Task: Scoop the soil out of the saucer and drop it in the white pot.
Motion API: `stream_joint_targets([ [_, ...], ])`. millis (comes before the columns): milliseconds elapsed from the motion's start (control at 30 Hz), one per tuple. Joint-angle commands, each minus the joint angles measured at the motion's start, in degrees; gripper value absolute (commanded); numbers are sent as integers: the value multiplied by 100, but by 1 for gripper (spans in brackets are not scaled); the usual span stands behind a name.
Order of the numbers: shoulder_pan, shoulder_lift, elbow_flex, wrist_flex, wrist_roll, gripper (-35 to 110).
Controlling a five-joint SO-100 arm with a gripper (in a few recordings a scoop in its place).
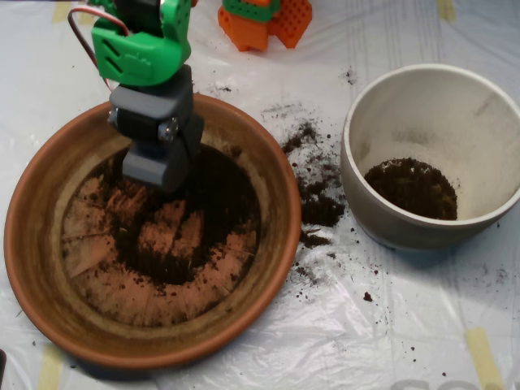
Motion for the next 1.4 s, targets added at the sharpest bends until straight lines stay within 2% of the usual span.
stream_joint_targets([
  [0, -141, 817, -756, 352, 18, -1],
  [200, -861, 1468, -765, 510, 18, -1],
  [600, -3278, 2707, -677, 765, -457, -1],
  [867, -4386, 1714, -2127, 1204, -756, -1],
  [1033, -4781, 826, -3340, 1564, -782, -1],
  [1267, -5300, -97, -4052, 1784, -615, 0],
  [1333, -5396, -149, -4025, 1793, -554, 7],
  [1367, -5440, -149, -3999, 1811, -598, 15],
])
